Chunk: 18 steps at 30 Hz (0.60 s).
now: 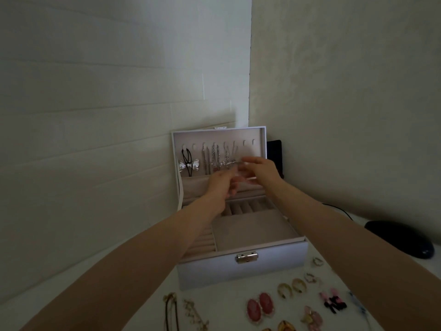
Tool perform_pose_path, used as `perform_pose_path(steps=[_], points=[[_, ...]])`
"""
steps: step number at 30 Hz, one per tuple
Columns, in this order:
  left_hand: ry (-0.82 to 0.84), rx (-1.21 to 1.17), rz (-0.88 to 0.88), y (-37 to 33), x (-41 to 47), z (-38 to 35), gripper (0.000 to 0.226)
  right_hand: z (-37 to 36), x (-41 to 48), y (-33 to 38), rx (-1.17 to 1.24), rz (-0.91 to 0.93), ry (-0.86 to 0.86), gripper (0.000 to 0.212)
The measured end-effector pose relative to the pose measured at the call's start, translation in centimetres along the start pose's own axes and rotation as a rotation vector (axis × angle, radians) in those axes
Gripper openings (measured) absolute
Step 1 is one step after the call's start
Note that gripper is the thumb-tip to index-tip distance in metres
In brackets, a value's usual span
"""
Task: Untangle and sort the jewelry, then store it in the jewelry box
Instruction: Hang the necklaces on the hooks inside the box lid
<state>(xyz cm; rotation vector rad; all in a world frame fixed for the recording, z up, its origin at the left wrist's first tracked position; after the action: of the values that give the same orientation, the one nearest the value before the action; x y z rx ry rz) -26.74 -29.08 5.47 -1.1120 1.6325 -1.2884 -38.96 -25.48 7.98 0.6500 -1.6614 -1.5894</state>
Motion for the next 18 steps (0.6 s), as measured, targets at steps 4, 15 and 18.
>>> perform_pose_path(steps=[4,15,18], points=[[0.002,0.208,-0.109,-0.46,0.66,0.54,0.016,-0.25,0.25,0.22,0.021,0.012,-0.07,0.022],[0.091,0.26,-0.078,0.16,0.62,0.05,0.021,-0.52,0.12,-0.01,0.024,0.028,-0.024,0.011],[0.079,0.264,-0.078,0.05,0.82,0.21,0.021,-0.42,0.33,-0.29,0.057,0.029,-0.044,0.016]])
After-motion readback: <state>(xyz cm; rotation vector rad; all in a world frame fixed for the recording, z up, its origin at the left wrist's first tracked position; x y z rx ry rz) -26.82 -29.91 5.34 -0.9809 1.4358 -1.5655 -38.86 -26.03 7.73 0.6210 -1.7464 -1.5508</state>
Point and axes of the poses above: each hand's wrist, its own x-axis towards the middle knuckle, its own z-axis out of the back of the hand, y = z × x, the point moved 9 cm from there along x, towards the middle knuckle, and after that the axes turned 6 degrees about -y, right-handed, at the moved point
